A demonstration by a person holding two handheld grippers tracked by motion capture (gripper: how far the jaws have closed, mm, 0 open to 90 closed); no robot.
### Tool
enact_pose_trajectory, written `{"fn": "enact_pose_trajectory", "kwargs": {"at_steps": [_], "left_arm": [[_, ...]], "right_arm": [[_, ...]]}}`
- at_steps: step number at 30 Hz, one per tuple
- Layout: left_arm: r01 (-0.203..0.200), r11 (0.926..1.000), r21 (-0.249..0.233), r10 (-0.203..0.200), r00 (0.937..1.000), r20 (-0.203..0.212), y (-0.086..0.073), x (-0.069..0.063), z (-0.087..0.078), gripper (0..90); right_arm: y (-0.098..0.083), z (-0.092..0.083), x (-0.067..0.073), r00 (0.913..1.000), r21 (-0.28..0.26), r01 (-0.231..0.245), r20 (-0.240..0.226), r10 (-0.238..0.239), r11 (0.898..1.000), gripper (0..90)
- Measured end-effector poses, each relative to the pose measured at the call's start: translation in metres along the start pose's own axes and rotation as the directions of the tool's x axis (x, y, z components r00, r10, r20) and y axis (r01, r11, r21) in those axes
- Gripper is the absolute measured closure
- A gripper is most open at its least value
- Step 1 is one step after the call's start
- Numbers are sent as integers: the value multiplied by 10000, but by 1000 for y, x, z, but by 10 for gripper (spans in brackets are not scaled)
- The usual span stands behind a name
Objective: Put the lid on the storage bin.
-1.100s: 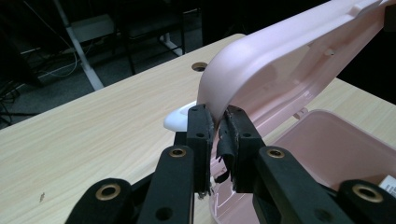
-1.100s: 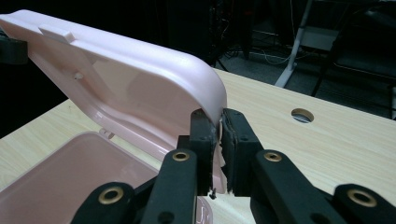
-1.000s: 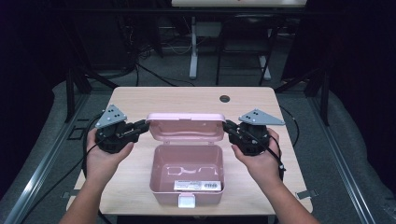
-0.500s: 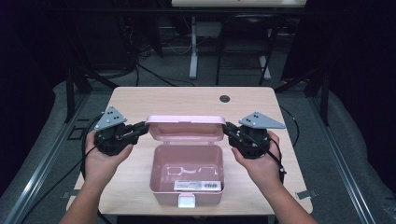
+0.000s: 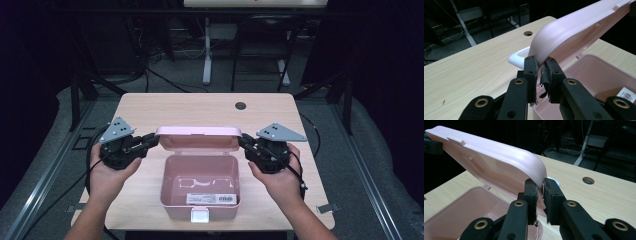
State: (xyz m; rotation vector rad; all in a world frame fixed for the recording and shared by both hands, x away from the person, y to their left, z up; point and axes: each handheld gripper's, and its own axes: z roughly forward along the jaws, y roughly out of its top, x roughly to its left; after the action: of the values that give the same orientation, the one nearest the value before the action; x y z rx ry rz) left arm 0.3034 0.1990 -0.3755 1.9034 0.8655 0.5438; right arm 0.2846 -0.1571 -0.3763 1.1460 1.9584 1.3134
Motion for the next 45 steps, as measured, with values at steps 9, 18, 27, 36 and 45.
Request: {"fn": "enact_pose_trajectory", "kwargs": {"at_steps": [9, 18, 27, 36, 45], "left_arm": [[-28, 10000, 17, 28, 10000, 36, -2, -3, -3, 807], [-79, 10000, 21, 79, 10000, 55, -6, -5, -6, 807], [-41, 10000, -3, 41, 9999, 159, -10, -7, -9, 803], [-26, 10000, -35, 26, 9997, 231, -13, -9, -11, 801], [3, 10000, -28, -2, 9995, 311, -17, -10, -13, 798]], "right_arm": [[-4, -4, 2, 10000, -23, 64, -76, -65, 10000, 799], [-7, -8, 5, 9999, 22, 117, -127, -117, 9999, 793], [-11, -11, 7, 9996, 8, 225, -194, -225, 9997, 788], [-15, -15, 10, 9994, 20, 215, -284, -214, 9998, 785], [-20, -18, 12, 9991, 14, 302, -315, -301, 9995, 781]]}}
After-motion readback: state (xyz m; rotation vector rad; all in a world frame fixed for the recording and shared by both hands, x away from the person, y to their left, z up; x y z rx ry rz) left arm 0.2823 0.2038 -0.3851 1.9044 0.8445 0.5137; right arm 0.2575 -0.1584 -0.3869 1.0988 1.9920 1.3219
